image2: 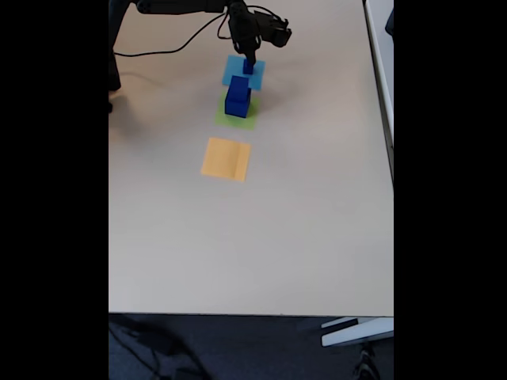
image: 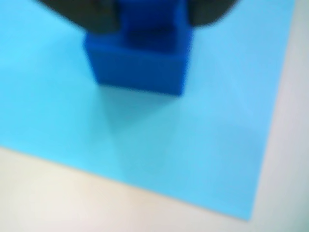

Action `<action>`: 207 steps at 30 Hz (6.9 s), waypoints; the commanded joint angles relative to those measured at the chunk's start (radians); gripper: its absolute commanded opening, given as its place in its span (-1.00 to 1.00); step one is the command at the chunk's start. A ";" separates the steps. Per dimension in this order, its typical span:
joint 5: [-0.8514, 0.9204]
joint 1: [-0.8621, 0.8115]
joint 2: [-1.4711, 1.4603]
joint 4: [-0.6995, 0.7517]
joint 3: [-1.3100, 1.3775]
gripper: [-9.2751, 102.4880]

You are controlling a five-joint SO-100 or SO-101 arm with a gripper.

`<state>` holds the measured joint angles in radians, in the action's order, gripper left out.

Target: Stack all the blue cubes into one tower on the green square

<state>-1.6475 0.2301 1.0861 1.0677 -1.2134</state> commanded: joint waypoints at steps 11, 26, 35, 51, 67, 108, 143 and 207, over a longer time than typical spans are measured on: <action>0.014 -0.012 0.012 0.003 0.043 -0.80; -0.006 -0.011 0.058 0.077 0.117 -0.83; -0.017 -0.012 0.158 0.153 0.132 -0.82; 0.147 -0.153 0.357 0.290 0.144 -0.83; 0.365 -0.383 0.394 0.342 0.167 -0.83; 0.554 -0.658 -0.129 0.276 0.344 -0.83; 0.557 -0.707 -0.166 0.255 0.233 -0.78; 0.204 0.054 -0.150 0.021 0.943 0.08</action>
<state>-1.3637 0.2378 0.9357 1.1106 -0.3421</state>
